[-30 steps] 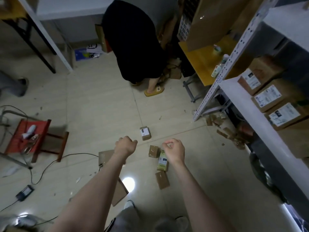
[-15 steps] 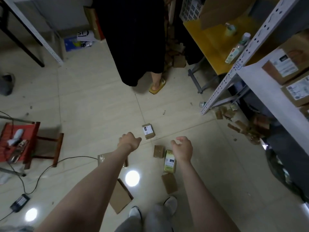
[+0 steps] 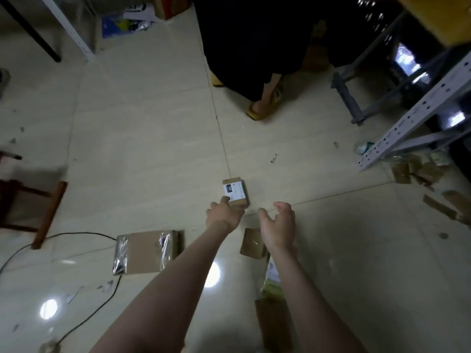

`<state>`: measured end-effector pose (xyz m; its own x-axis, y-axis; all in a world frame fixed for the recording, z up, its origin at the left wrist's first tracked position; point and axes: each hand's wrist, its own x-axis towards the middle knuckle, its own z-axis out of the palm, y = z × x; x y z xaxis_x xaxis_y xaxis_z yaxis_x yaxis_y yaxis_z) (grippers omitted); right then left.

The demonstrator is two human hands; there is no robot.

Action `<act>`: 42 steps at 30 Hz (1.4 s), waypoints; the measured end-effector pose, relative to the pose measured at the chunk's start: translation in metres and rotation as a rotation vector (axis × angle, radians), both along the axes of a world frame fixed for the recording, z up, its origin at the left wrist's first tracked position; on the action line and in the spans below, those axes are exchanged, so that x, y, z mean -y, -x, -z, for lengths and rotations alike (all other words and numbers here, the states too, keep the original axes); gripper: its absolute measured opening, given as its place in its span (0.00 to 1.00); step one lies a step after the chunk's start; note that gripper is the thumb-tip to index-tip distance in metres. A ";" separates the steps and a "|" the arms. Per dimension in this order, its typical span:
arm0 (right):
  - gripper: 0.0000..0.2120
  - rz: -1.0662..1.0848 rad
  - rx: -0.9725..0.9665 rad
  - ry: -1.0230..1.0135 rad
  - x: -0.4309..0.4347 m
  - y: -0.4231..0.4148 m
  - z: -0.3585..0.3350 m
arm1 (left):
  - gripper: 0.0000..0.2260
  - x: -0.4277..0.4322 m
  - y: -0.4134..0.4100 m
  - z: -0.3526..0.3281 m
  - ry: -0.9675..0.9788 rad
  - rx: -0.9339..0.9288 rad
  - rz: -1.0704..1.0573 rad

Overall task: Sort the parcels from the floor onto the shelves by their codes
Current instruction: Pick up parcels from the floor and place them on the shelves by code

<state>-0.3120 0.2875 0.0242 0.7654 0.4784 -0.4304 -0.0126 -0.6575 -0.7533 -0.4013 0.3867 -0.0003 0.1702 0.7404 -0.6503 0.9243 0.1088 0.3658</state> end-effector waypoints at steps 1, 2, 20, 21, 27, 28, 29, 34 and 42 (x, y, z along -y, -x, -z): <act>0.21 0.002 0.004 -0.007 -0.002 0.000 0.024 | 0.28 -0.001 -0.004 0.023 -0.018 0.000 0.022; 0.21 -0.002 0.011 -0.010 -0.004 -0.001 0.047 | 0.28 -0.004 -0.008 0.045 -0.035 -0.002 0.051; 0.18 -0.133 0.312 -0.093 0.003 -0.103 0.194 | 0.44 -0.044 -0.070 0.267 -0.225 0.157 -0.309; 0.17 -0.052 0.275 -0.122 0.009 -0.099 0.184 | 0.43 -0.036 -0.068 0.253 -0.178 0.255 -0.363; 0.16 0.242 0.119 -0.152 0.072 -0.072 0.086 | 0.29 0.008 -0.085 0.104 0.244 0.757 -0.418; 0.17 0.263 0.099 -0.150 0.081 -0.073 0.061 | 0.24 0.015 -0.089 0.070 0.338 0.819 -0.381; 0.17 0.299 0.069 -0.152 0.090 -0.077 0.034 | 0.18 0.023 -0.093 0.035 0.435 0.870 -0.343; 0.21 0.562 -0.116 -0.335 0.122 -0.088 -0.133 | 0.17 0.070 -0.112 -0.146 0.746 0.990 -0.220; 0.14 0.727 -0.205 -0.741 0.193 -0.013 -0.407 | 0.13 0.179 -0.069 -0.424 0.879 1.100 -0.114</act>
<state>-0.2992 0.0948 0.4309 0.9192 0.1300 -0.3718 -0.3908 0.1829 -0.9021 -0.3324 0.2079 0.4239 0.8532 0.2131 -0.4761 0.1856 0.7289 0.6589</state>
